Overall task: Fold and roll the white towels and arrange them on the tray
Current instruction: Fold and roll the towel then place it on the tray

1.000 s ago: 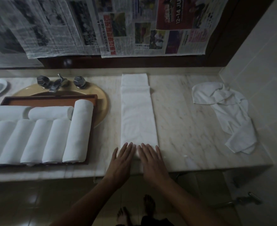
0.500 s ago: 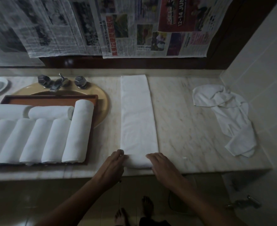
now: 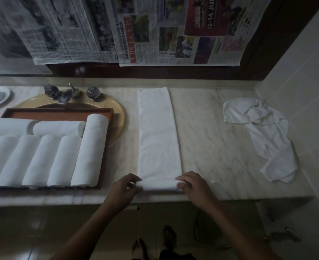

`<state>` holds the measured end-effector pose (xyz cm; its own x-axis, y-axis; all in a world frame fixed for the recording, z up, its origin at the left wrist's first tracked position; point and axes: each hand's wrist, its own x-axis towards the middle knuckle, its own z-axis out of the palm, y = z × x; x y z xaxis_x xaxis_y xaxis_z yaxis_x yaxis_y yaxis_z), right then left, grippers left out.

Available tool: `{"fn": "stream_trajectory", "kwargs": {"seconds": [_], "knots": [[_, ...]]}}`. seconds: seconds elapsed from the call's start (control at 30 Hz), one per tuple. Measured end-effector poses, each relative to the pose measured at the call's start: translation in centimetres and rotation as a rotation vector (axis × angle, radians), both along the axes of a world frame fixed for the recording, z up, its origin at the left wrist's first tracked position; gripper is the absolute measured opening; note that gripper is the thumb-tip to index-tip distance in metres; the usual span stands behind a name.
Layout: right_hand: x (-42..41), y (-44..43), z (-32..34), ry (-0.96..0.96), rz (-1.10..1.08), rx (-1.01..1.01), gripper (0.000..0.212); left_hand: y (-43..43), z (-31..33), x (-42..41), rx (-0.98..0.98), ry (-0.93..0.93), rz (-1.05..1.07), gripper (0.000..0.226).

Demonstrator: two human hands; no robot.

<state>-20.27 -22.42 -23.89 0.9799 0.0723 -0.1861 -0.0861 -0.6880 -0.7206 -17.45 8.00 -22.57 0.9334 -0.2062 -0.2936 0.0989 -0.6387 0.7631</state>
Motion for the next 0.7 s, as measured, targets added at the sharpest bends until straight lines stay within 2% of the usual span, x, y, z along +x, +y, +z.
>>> {"fn": "stream_trajectory", "kwargs": {"seconds": [0.13,0.23,0.3,0.37,0.43,0.5,0.57,0.63,0.7], "knots": [[-1.1,2.1,-0.4,-0.288,-0.096,-0.277,0.030,-0.3,0.1,0.4,0.001,0.028,0.046,0.011],[-3.3,5.2,-0.4,-0.487,0.027,-0.410,0.036,-0.4,0.6,0.7,0.014,0.030,0.037,0.010],[-4.8,6.8,-1.3,-0.471,0.119,-0.467,0.046,-0.5,0.7,1.0,0.020,0.044,0.025,0.011],[-5.3,7.3,-2.4,-0.398,0.150,-0.506,0.065,-0.9,0.9,0.7,0.060,0.002,0.027,0.016],[-4.9,7.1,-2.9,-0.371,0.182,-0.522,0.077,-1.6,0.4,-0.2,0.204,-0.240,0.006,0.029],[-4.2,6.8,-2.8,-0.385,0.209,-0.517,0.074,-2.8,-0.4,-1.8,0.356,-0.478,-0.136,0.047],[-3.5,6.6,-2.7,-0.379,0.228,-0.538,0.074,-4.3,-1.5,-2.8,0.455,-0.582,-0.294,0.069],[-2.5,6.4,-2.4,-0.345,0.251,-0.568,0.079,-5.2,-2.7,-2.6,0.539,-0.587,-0.374,0.085],[-1.2,6.2,-2.2,-0.339,0.260,-0.577,0.073,-5.3,-3.4,-1.5,0.584,-0.532,-0.396,0.092]]}}
